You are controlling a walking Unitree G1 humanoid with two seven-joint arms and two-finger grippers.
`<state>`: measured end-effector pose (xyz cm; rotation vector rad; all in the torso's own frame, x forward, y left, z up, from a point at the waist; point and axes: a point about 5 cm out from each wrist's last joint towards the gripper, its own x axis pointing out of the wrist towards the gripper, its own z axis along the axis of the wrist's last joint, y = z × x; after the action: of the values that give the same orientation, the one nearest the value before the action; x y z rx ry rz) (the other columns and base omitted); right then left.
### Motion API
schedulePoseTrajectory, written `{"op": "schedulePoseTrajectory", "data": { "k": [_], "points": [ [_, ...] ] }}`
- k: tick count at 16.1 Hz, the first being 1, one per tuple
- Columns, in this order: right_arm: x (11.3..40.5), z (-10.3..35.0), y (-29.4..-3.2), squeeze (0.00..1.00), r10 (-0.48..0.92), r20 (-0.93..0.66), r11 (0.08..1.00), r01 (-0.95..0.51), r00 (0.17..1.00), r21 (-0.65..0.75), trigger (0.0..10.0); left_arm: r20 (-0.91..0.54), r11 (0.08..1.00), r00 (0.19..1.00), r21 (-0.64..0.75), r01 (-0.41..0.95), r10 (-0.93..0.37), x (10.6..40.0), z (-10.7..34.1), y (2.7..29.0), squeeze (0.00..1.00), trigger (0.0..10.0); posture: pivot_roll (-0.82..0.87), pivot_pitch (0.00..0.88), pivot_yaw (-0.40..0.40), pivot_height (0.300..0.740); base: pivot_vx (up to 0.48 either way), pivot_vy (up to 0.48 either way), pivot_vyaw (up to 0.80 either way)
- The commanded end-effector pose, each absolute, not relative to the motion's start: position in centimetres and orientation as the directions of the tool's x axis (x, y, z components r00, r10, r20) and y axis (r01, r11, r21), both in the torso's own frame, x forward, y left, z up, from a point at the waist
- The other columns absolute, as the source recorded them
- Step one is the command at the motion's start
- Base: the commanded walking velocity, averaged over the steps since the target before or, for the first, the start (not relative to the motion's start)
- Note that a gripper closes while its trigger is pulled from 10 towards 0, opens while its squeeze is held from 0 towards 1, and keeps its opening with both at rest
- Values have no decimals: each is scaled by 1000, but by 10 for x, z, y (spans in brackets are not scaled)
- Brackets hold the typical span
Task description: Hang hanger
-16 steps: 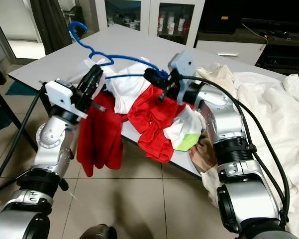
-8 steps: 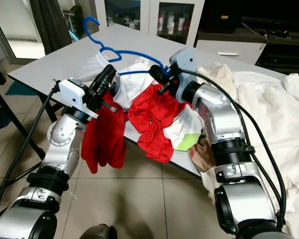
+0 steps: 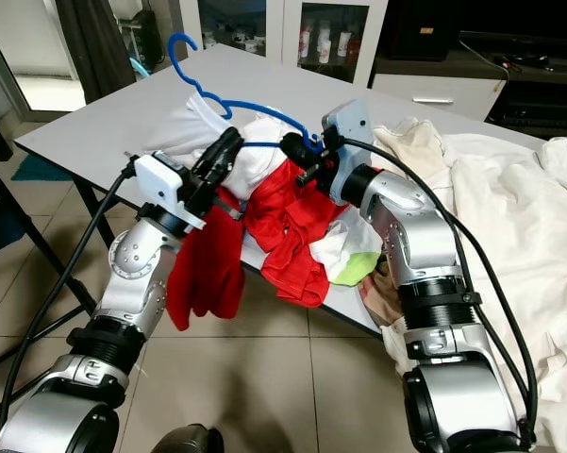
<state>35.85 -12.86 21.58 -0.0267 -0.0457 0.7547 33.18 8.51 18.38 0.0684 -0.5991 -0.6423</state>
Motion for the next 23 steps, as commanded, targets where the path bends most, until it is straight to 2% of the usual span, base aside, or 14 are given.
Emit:
{"op": "schedulePoseTrajectory", "data": {
  "k": [1,7,10,13,23],
  "points": [
    [358,218,-132,0,663,52,748,-663,747,-12,10000,536,761,558,306,572,-634,328,199,71,0,0,118,0,33,740,0,0,0],
    [367,228,-141,0,564,96,822,-568,820,29,10000,532,726,520,316,610,-669,323,198,57,0,0,120,0,32,740,0,0,0],
    [368,230,-138,0,560,105,824,-566,822,36,10000,535,718,508,318,620,-675,322,200,52,0,0,119,0,32,740,0,0,0],
    [364,230,-130,0,582,98,809,-587,807,32,10000,566,691,452,328,644,-690,318,211,37,0,0,118,0,30,740,0,0,0],
    [363,236,-126,0,573,81,817,-576,816,30,10000,559,623,377,353,698,-739,311,215,11,0,0,112,0,42,740,0,0,0]
  ]
}}
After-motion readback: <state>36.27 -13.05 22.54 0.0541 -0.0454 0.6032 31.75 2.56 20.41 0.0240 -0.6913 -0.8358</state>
